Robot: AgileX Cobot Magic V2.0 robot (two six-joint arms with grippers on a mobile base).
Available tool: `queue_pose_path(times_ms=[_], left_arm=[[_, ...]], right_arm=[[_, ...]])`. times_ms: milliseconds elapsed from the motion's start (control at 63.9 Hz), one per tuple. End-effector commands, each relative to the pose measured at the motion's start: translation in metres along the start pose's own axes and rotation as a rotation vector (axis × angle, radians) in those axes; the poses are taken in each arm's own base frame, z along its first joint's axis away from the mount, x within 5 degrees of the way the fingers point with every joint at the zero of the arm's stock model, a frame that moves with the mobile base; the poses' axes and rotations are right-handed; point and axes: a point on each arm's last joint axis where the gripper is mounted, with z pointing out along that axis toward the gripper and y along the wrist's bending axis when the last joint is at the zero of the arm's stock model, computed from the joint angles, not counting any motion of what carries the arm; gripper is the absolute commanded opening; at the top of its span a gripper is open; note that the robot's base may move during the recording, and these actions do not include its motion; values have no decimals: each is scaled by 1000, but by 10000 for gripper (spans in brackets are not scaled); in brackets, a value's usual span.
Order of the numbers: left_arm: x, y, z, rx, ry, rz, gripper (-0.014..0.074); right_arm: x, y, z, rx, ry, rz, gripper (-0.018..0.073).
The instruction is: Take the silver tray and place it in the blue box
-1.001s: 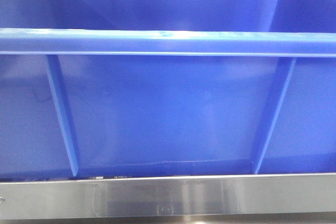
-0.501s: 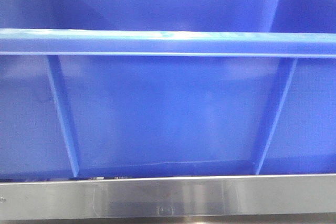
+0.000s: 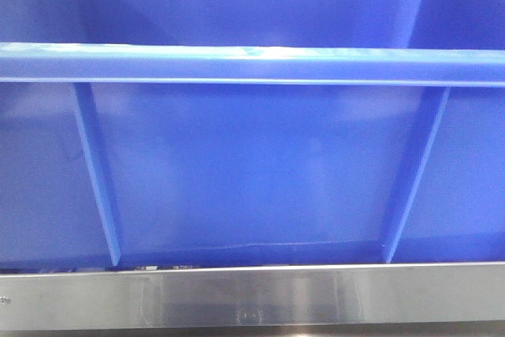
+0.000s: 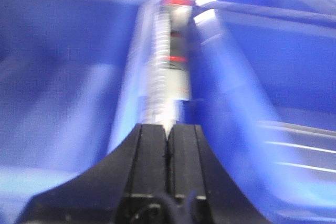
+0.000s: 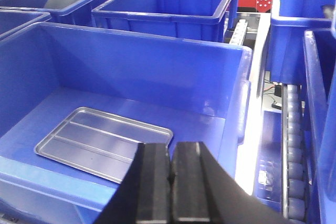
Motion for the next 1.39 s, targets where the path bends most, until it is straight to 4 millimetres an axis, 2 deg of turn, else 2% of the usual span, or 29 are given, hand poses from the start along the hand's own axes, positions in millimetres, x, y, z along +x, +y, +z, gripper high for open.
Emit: queue_pose_path(times_ms=[0, 63, 203, 970, 1111, 1236, 1377], left_arm=[[-3, 1, 0, 3, -213, 8, -104], [15, 4, 3, 0, -225, 10, -104], [22, 4, 4, -5, -140, 10, -104], [22, 4, 4, -5, -138, 10, -104], [22, 4, 4, -5, -138, 10, -104], [22, 4, 4, -5, -138, 10, -104], [22, 4, 4, -5, -138, 10, -104]], right_arm=[[-15, 2, -1, -13, -99, -23, 53], [-15, 2, -1, -13, -99, -23, 53], [-14, 2, -1, -13, -96, -23, 53], [-13, 1, 0, -8, -95, -33, 53], [-11, -1, 1, 47, -97, -54, 53], [-1, -5, 7, 162, -131, -48, 53], [30, -14, 20, 282, -115, -21, 53]])
